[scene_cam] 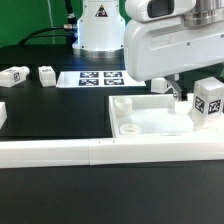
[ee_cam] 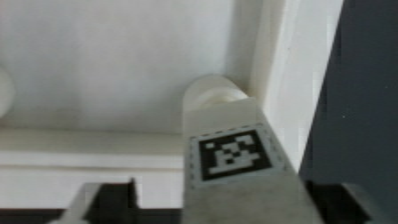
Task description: Assemble square table
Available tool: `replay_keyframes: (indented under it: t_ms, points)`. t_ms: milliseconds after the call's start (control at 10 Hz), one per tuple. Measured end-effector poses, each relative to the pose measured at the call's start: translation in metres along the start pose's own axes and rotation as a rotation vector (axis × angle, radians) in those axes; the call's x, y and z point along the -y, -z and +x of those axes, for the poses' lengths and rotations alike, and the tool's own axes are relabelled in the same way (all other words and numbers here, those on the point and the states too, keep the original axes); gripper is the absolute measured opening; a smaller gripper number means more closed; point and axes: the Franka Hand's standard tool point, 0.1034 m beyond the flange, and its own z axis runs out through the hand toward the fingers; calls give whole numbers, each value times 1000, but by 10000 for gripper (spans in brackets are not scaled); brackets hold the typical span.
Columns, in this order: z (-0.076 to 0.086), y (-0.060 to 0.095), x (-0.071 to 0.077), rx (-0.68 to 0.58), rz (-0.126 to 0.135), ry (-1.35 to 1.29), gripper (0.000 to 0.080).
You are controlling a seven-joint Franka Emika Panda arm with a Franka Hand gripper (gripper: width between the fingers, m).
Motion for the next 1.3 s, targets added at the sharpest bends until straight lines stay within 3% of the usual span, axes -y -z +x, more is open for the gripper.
replay_keyframes:
  t_ms: [100, 500, 800, 1200, 1300]
  points:
    - [0, 0, 0, 0, 0, -2, 308]
    - [1, -1, 3, -7, 6, -314, 290]
    - [-1, -2, 7, -15, -15, -688, 290]
    - [-5, -6, 18, -47, 10, -1275, 291]
    - [-5, -8, 22, -58, 31, -1403, 291]
